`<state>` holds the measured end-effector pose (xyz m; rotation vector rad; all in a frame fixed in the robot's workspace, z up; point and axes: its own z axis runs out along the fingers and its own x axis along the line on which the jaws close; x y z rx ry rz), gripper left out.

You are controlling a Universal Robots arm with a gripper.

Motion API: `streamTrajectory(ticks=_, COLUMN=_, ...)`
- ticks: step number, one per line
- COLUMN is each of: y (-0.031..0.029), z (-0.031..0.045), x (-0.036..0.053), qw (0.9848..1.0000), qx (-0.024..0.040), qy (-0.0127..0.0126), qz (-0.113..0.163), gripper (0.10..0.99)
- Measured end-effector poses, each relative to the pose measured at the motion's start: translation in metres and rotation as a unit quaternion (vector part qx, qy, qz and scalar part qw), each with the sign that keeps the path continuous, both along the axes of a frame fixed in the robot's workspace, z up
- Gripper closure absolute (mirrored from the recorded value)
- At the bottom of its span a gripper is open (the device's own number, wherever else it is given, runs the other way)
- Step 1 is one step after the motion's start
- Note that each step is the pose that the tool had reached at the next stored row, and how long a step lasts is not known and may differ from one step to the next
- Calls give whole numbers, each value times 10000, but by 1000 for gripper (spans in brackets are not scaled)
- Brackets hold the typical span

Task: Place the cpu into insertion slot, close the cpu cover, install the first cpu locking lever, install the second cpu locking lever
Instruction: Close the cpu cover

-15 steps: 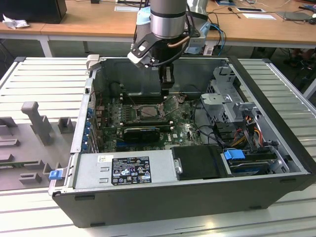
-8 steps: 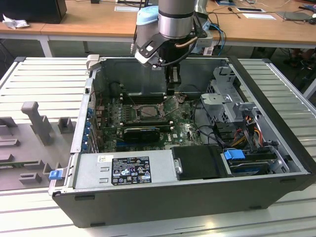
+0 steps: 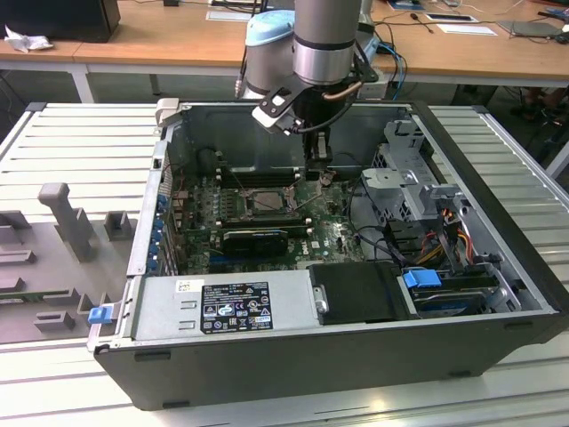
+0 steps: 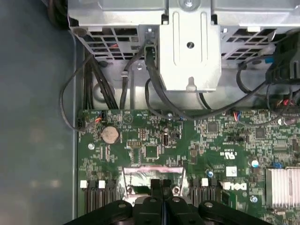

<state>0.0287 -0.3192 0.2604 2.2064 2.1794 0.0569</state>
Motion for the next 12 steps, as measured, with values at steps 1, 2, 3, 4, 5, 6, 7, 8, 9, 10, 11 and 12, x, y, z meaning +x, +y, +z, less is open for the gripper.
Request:
streamTrajectory(ticks=1, y=1, z=-15, x=15, qw=10000, qx=9, qy=0, qz=0, gripper=980)
streamTrajectory(ticks=2, y=2, z=-21, x=23, qw=10000, qx=10, qy=0, qz=0, gripper=980)
streamTrajectory(ticks=3, y=4, z=-29, x=41, qw=10000, qx=12, qy=0, qz=0, gripper=980)
streamTrajectory(ticks=4, y=8, z=-31, x=69, qw=10000, qx=11, qy=0, qz=0, gripper=980)
streamTrajectory(ticks=5, y=11, z=-32, x=87, qw=10000, qx=11, qy=0, qz=1, gripper=980)
streamTrajectory(ticks=6, y=14, z=-32, x=105, qw=10000, qx=11, qy=0, qz=1, gripper=980)
streamTrajectory(ticks=7, y=18, z=-33, x=128, qw=10000, qx=12, qy=0, qz=0, gripper=980)
streamTrajectory(ticks=8, y=21, z=-34, x=142, qw=10000, qx=12, qy=0, qz=1, gripper=980)
streamTrajectory(ticks=9, y=27, z=-35, x=163, qw=10000, qx=12, qy=0, qz=3, gripper=980)
streamTrajectory(ticks=10, y=30, z=-36, x=177, qw=10000, qx=12, qy=0, qz=5, gripper=980)
streamTrajectory(ticks=11, y=35, z=-38, x=202, qw=10000, qx=12, qy=0, qz=11, gripper=980)
streamTrajectory(ticks=12, y=39, z=-43, x=229, qw=10000, qx=12, qy=1, qz=20, gripper=980)
